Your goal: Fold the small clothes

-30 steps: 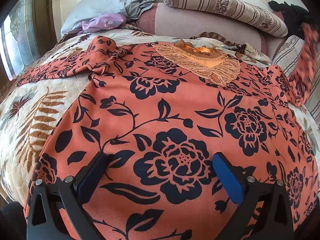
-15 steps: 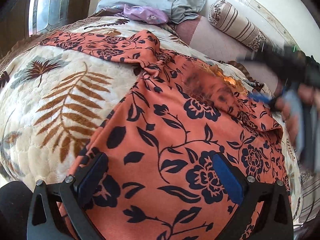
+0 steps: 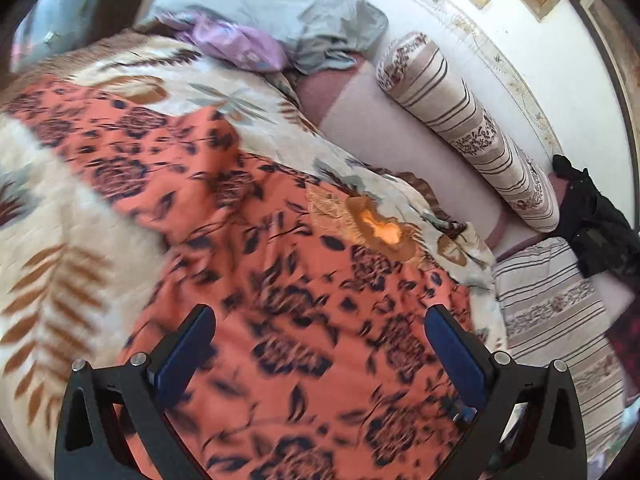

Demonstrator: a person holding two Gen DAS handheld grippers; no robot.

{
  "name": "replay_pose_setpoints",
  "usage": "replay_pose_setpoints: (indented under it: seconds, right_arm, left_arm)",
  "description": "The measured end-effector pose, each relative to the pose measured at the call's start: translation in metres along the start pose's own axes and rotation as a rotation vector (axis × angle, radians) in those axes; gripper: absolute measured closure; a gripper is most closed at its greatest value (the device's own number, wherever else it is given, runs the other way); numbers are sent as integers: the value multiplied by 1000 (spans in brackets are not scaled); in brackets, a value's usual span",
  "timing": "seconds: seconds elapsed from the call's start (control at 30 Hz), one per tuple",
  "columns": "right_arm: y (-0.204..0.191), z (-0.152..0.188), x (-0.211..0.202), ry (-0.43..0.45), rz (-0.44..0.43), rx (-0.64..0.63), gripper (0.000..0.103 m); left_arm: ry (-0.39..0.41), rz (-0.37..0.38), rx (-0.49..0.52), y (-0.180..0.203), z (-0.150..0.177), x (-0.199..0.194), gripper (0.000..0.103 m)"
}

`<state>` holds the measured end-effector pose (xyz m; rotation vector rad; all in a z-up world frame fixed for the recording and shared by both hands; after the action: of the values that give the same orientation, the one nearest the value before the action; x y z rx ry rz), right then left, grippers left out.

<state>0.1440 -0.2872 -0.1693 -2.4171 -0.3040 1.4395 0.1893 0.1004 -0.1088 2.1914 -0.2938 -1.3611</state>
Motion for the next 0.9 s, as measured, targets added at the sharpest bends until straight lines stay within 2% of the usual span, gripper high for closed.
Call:
replay_pose_setpoints:
  seconds: [0.1, 0.17, 0.27, 0.3, 0.33, 0.37, 0.4, 0.43, 0.47, 0.5, 0.6, 0.63, 0.67, 0.73, 0.8, 0.83, 0.87, 0.9]
  right_arm:
    - [6, -3, -2, 11, -59, 32, 9]
    - [14, -2, -6, 27, -95, 40, 8]
    - [22, -2, -7, 40, -133, 52, 8]
    - [20, -4, -5, 43, -138, 53, 8]
    - [16, -3, -2, 46, -142, 53, 8]
    - [17, -3, -4, 48, -146, 54, 8]
    - [18, -2, -4, 49, -152, 56, 8]
    - [17, -1, -4, 50, -156, 56, 8]
    - [16, -1, -4, 52, -160, 57, 8]
    - [17, -1, -4, 54, -162, 57, 8]
    - [19, 1, -5, 55, -167, 58, 8]
    - [20, 1, -6, 55, -166, 58, 8]
    - [20, 2, -6, 55, -165, 57, 8]
    - [19, 1, -5, 55, -163, 54, 7]
    - [16, 0, -6, 52, -161, 51, 6]
    - [17, 0, -6, 52, -162, 51, 6]
    - [16, 0, -6, 51, -161, 52, 6]
    - [16, 0, -7, 50, -161, 51, 6]
  left_arm:
    - [-107, 48, -46, 4, -35, 35, 0]
    - [-143, 13, -70, 4, -52, 57, 1]
    - [-223, -57, -99, -5, -61, 92, 13]
    - [-270, -75, -127, -12, -60, 103, 31]
    - [-317, -114, -148, -20, -58, 113, 56]
    - [-314, -200, -138, -24, -58, 116, 71]
    - [-311, -242, -114, -25, -58, 116, 85]
    - [-316, -234, -90, -23, -58, 115, 92]
    - [-306, -236, -70, -19, -60, 111, 93]
    - [-263, -258, -23, -9, -63, 101, 94]
    - [-22, -338, 220, 43, -68, 52, 94]
    - [12, -345, 257, 50, -66, 45, 94]
    - [7, -359, 271, 50, -65, 47, 93]
    - [-129, -430, 244, 28, -58, 83, 89]
    - [-249, -532, 163, -11, -45, 115, 83]
    - [-186, -491, 175, -16, -41, 113, 82]
    - [-140, -482, 195, -13, -39, 106, 79]
    - [-153, -487, 194, -11, -36, 102, 63]
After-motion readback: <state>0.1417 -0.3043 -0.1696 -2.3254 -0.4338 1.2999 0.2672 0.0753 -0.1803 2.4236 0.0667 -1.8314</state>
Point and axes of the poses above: each gripper's, at about its wrist camera, not at the fingertips, and x roughly the way its jaws point, y to its right, z to its underside, the point moved 4 cm from there along x, roughly the way its jaws point, and after that the axes turned 15 degrees about -y, right-handed, at the moved point
